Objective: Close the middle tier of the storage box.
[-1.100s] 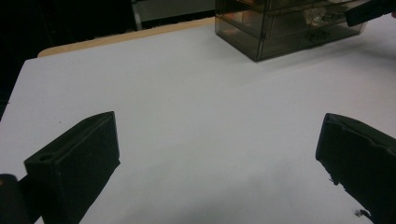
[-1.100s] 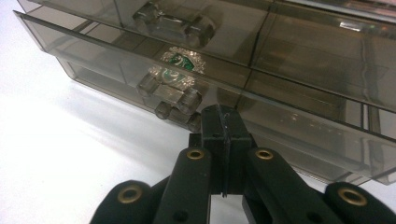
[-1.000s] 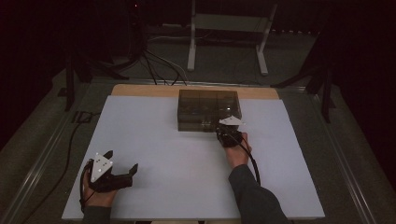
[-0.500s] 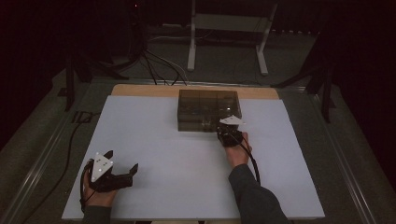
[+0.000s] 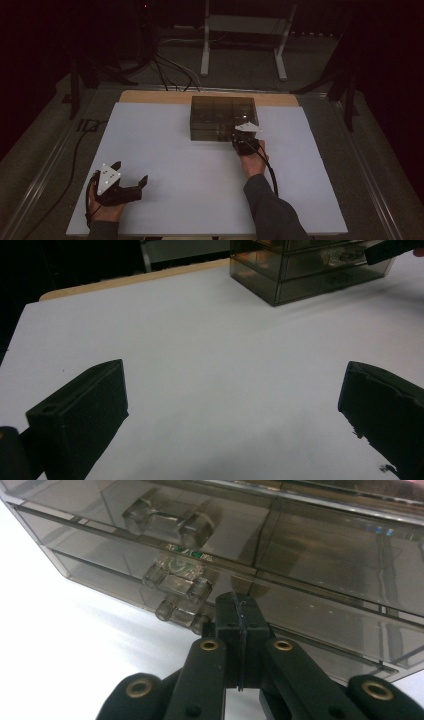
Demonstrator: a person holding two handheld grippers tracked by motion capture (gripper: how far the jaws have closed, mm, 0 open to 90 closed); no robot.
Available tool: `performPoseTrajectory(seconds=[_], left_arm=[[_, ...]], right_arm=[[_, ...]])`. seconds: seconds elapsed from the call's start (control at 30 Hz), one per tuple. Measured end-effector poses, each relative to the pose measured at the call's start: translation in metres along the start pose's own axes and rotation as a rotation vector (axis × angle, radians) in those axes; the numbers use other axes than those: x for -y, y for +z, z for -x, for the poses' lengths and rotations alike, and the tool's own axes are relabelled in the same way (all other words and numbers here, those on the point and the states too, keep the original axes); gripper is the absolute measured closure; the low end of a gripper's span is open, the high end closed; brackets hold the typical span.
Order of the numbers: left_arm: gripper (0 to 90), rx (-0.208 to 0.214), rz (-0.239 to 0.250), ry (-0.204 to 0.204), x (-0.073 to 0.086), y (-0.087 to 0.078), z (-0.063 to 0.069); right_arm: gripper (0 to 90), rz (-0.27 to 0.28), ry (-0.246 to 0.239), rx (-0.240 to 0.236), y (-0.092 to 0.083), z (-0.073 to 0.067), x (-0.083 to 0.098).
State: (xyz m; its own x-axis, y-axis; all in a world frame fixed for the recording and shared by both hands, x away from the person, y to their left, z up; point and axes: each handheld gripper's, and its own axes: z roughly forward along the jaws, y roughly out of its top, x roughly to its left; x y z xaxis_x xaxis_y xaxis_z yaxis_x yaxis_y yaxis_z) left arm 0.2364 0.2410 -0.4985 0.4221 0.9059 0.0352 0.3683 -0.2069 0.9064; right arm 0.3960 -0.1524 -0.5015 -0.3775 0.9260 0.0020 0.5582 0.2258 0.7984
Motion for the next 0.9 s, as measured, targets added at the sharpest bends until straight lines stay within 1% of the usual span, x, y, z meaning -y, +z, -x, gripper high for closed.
performPoseTrajectory(seconds=[0.07,0.2,0.67,0.77,0.9], left_arm=[[0.6,0.001,-0.001,0.001,0.0000,0.0001,0.0000],[0.6,0.000,-0.001,0.002,-0.0001,-0.0001,0.0000],[0.6,0.000,-0.002,0.003,0.0000,0.0001,0.0003],[0.6,-0.001,-0.001,0.002,-0.0001,-0.0002,0.0002],[0.6,-0.001,0.000,0.001,0.0000,-0.0002,-0.0001]], right_arm=[[90.0,0.001,0.007,-0.001,0.0008,0.0008,0.0001],[90.0,0.001,0.003,-0.001,0.0016,0.0005,0.0007],[90.0,0.005,0.015,-0.009,0.0036,-0.0036,0.0002],[90.0,0.003,0.006,-0.005,0.0048,-0.0066,-0.0005],[90.0,0.012,0.008,-0.009,0.0024,-0.0064,-0.0012]])
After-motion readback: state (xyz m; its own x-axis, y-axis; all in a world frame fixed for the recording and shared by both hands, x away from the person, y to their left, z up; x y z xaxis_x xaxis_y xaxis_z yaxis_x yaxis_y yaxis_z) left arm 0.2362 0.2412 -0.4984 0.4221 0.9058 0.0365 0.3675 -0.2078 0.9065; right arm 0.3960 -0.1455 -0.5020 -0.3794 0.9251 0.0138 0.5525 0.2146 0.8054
